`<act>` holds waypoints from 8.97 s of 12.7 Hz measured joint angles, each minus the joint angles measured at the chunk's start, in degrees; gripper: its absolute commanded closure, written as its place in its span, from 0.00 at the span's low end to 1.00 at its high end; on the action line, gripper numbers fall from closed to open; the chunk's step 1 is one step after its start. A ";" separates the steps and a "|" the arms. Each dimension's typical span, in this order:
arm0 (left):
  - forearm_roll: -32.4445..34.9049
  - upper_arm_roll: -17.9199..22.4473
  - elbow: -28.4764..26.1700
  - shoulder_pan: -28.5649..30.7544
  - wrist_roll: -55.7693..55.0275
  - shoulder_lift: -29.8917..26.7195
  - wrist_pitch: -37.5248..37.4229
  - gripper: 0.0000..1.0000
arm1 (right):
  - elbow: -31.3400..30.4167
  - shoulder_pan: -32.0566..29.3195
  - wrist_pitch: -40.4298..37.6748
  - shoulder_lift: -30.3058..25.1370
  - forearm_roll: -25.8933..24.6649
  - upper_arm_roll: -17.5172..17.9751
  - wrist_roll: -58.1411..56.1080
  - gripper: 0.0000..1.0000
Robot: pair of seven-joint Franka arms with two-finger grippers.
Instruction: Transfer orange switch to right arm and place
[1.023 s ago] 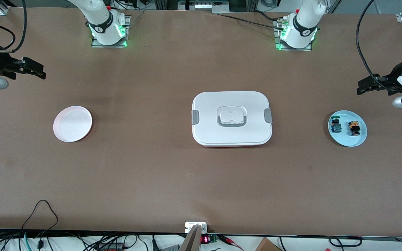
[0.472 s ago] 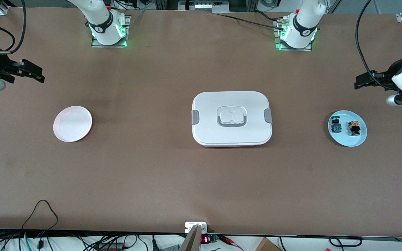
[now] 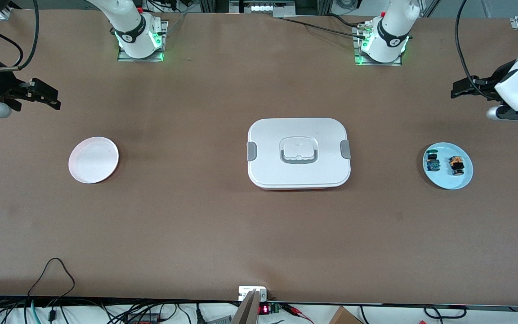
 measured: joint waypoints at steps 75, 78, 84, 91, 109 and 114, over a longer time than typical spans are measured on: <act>-27.93 -2.87 2.86 19.21 115.54 31.07 9.48 1.00 | 1.94 1.45 0.06 1.63 17.51 0.83 0.20 0.00; -37.29 -5.95 4.64 18.89 115.52 31.08 -0.19 1.00 | 1.87 1.20 -0.04 2.18 23.83 0.77 0.20 0.00; -59.12 -15.33 4.56 18.56 114.53 33.21 -13.40 1.00 | 1.39 -0.49 -0.06 9.31 47.68 0.70 0.03 0.00; -87.61 -24.33 5.02 6.14 114.54 37.34 0.91 1.00 | -5.04 -0.53 -0.34 14.40 75.68 0.80 -2.86 0.00; -107.35 -28.43 11.11 -18.63 113.19 31.05 50.75 1.00 | -13.86 6.92 1.05 14.98 89.63 1.64 -3.05 0.00; -107.35 -28.41 11.11 -18.64 113.14 31.09 50.78 1.00 | -15.27 7.00 -3.25 15.23 89.64 1.65 -6.20 0.00</act>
